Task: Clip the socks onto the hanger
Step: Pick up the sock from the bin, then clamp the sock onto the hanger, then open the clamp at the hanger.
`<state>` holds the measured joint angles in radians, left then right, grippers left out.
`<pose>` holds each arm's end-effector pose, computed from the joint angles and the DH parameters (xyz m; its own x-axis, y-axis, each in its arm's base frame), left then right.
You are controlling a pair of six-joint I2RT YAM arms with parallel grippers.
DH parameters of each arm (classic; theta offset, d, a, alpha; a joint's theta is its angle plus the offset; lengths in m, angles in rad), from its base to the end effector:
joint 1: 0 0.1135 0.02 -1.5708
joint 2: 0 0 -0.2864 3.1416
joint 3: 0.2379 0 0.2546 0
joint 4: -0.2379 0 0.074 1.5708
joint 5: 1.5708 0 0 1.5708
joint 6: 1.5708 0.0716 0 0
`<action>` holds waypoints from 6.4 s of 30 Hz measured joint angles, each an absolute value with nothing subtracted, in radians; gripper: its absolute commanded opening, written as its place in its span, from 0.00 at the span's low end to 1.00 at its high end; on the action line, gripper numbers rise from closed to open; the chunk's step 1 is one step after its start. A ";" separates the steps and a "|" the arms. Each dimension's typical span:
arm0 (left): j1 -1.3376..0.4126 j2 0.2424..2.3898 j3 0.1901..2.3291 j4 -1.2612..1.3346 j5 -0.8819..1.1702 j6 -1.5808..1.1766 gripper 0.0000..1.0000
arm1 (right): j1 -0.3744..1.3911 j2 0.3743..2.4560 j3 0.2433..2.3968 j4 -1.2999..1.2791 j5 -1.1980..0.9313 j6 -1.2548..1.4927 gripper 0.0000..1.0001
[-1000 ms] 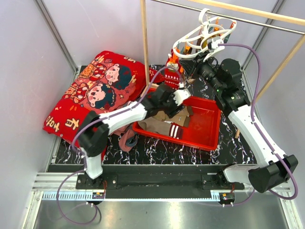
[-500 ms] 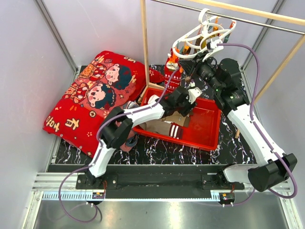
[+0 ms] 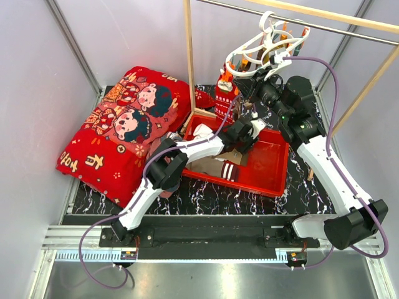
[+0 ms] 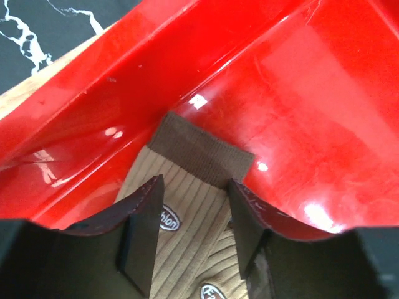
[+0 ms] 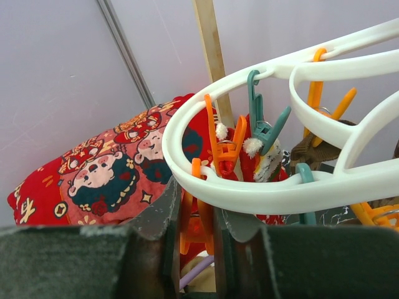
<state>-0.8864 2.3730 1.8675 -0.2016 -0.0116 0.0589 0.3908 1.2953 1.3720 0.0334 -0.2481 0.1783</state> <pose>0.3687 -0.4505 0.1507 -0.3647 0.5401 -0.7585 0.7920 0.6082 0.0523 0.2954 0.1407 0.4836 -0.0055 0.1837 -0.9830 -0.6035 0.7832 0.1497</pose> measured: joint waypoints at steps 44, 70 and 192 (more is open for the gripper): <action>-0.768 1.624 1.145 0.342 0.119 -0.302 0.00 | 0.391 1.293 1.375 0.030 -0.227 0.206 0.10; -0.736 1.527 1.187 0.474 0.047 -0.447 0.00 | 0.394 1.286 1.388 0.001 -0.139 0.364 0.10; -0.773 1.463 1.272 0.370 -0.022 -0.285 0.00 | 0.335 1.329 1.485 -0.067 -0.334 -0.120 0.20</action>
<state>-0.7727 1.4631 1.2720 0.3698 -0.0219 -0.2848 0.3347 1.3293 1.4853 -0.0666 -0.3344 -0.1196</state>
